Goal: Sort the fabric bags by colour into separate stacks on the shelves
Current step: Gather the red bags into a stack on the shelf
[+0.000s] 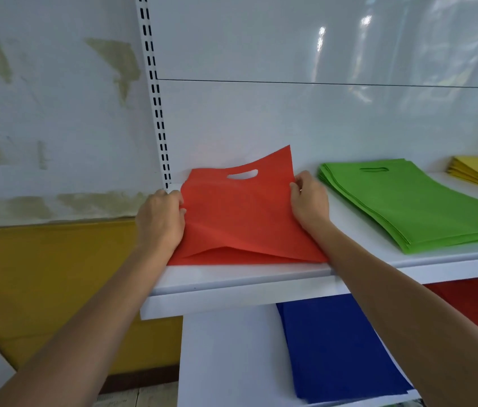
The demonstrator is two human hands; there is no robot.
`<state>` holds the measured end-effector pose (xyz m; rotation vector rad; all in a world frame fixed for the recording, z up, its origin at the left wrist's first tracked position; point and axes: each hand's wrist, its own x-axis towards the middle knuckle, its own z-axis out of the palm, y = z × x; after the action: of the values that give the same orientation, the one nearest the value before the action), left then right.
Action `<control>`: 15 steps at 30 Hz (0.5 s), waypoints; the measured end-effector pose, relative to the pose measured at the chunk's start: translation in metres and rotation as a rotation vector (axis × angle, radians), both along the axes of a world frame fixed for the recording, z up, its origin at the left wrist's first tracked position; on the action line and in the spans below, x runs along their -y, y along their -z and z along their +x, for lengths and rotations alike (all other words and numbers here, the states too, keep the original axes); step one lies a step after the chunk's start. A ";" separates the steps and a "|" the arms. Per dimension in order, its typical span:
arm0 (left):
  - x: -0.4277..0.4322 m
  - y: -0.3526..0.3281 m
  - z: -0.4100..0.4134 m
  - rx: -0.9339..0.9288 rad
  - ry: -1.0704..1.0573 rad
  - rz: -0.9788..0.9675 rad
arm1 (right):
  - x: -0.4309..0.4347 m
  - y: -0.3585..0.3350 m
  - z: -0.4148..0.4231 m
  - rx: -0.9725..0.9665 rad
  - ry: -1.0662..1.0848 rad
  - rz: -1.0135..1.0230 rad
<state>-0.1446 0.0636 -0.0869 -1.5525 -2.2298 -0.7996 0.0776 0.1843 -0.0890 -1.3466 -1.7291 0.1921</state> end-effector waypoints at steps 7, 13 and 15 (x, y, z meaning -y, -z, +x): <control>0.014 -0.008 0.003 -0.106 0.070 0.261 | 0.019 -0.030 0.007 -0.094 -0.094 0.319; 0.017 -0.031 0.058 -0.057 0.232 0.338 | 0.034 -0.074 0.086 -0.197 -0.091 0.420; 0.010 -0.035 0.099 0.007 0.344 0.320 | 0.039 -0.074 0.134 -0.179 -0.029 0.403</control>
<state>-0.0454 0.0531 -0.0518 -1.7853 -1.7487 -1.1915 0.2113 0.1449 -0.0149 -0.9789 -1.5375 -0.0206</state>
